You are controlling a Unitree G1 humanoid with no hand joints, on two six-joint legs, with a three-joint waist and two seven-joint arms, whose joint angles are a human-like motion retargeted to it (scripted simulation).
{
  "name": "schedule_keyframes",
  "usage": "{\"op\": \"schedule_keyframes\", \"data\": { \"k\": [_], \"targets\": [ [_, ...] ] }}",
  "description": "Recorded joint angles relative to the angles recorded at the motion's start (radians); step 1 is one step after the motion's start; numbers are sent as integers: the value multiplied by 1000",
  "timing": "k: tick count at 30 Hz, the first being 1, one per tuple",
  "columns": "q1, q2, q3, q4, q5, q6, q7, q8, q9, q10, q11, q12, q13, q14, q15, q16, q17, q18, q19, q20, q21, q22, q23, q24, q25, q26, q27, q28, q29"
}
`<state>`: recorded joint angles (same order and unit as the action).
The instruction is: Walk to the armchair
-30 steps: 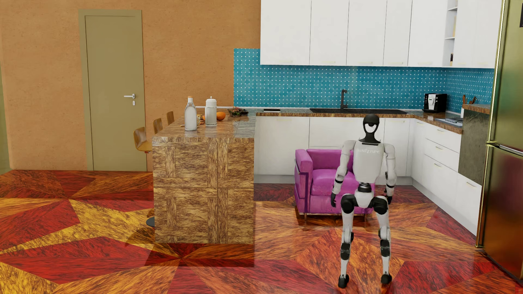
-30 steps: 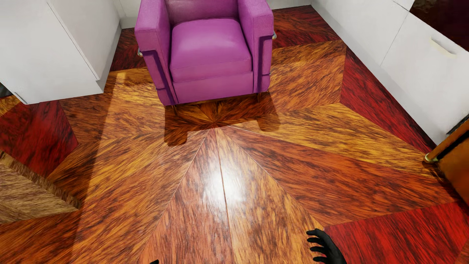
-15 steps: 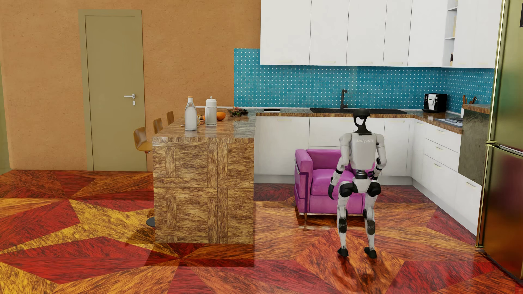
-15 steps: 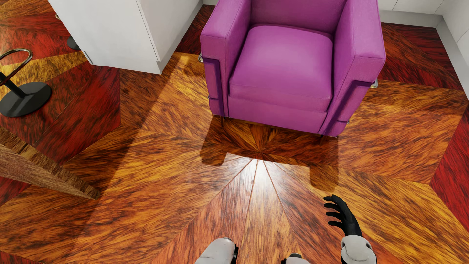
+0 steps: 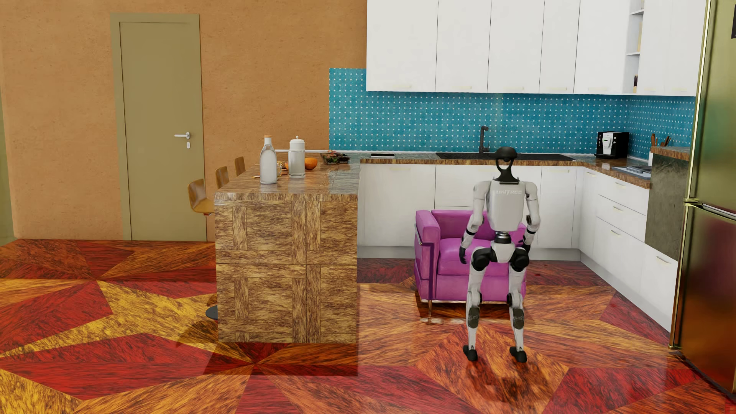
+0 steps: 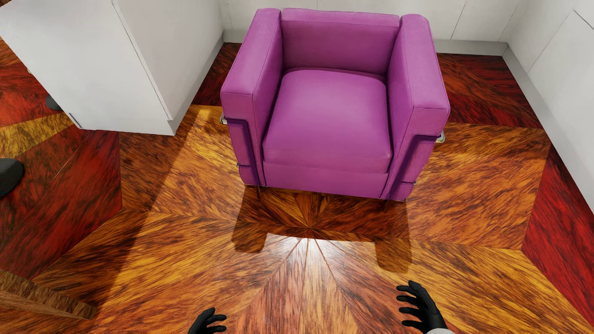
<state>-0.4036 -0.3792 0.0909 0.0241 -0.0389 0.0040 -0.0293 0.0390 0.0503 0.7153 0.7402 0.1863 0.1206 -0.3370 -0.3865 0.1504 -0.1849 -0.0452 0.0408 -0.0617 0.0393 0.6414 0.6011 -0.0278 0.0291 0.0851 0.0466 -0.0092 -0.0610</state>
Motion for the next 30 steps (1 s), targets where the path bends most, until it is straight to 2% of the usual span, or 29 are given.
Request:
{"op": "schedule_keyframes", "data": {
  "k": [3, 4, 6, 7, 10, 12, 14, 17, 19, 21, 24, 27, 29, 30],
  "targets": [
    [25, 17, -24, 6, 5, 23, 13, 13, 10, -45, -43, 1, 12, 29, 34, 4, 0, 1, 4, 4, -9, -4, 6, 15, 17, 9, 17, 13, 23],
    [30, 17, -24, 4, 3, 19, 14, 13, 8, -60, -47, -17, 27, 40, 39, 9, 7, -1, 2, 20, -18, 7, 2, 12, 12, 0, 14, 7, 36],
    [30, 21, -11, 6, 4, 25, 8, 6, -9, -59, -49, -9, 46, 41, 39, -4, -6, -3, -1, -7, -24, 4, 12, 11, -15, -17, -9, -2, 70],
    [28, 18, -13, 7, 6, 20, 5, 4, -16, -57, -43, 5, 27, 41, 37, -6, -4, -6, -4, 22, -6, 5, -7, 14, -35, -17, -9, -14, 86],
    [26, 23, 4, 8, 5, 20, -2, -6, -30, -42, -35, 20, 13, 34, 31, -17, -14, -7, -4, 4, -7, 6, -11, 23, -67, 24, -54, -38, 119],
    [23, 18, 3, 10, 6, 14, 7, 0, -39, -51, -45, 35, 22, 41, 39, 2, 4, -5, -2, 9, 4, 4, -8, 17, -52, 48, -39, -53, 120],
    [27, 25, -8, 16, 12, 8, 7, 1, -13, -50, -51, 10, 11, 45, 49, 2, 21, -6, -3, 15, 14, 8, -9, 16, -26, 55, -15, -37, 112],
    [23, 15, -17, 16, 11, -12, 10, 4, -12, -62, -56, 0, 40, 57, 58, 3, -16, -7, -3, 9, -14, 18, 10, 9, -29, 16, -10, -9, 120],
    [19, 15, -38, 19, 14, -12, 10, 3, -11, -54, -54, -6, 32, 55, 59, 4, -14, -7, -3, -5, -14, -4, -11, 25, -44, 12, 4, -10, 112],
    [16, 16, -19, 17, 12, -8, 7, 0, -25, -53, -58, -1, 55, 53, 58, -1, 7, -4, 0, -4, -9, 1, -18, 15, -41, 22, -17, -28, 101],
    [20, 23, -20, 10, 4, -1, 6, -3, -23, -62, -70, 22, 7, 59, 63, 25, 21, 1, 5, 13, 12, 19, -10, 20, -37, 34, -12, -49, 106],
    [31, 24, -15, 6, 0, -6, 17, 8, -15, -73, -67, 28, 24, 61, 61, 10, -6, 3, 7, 37, -5, -10, -8, 46, -45, 7, -40, -4, 105],
    [27, 22, -21, 12, 5, 5, 24, 15, -11, -57, -62, 13, 20, 52, 61, -7, 6, 5, 9, 0, -7, 3, -15, 49, -47, -14, -14, 18, 84],
    [29, 22, -20, 17, 10, 4, 28, 20, -8, -51, -58, 15, 14, 47, 59, -7, 16, 4, 8, 20, 6, 11, -21, 40, -45, -23, -7, 16, 74]
  ]
}}
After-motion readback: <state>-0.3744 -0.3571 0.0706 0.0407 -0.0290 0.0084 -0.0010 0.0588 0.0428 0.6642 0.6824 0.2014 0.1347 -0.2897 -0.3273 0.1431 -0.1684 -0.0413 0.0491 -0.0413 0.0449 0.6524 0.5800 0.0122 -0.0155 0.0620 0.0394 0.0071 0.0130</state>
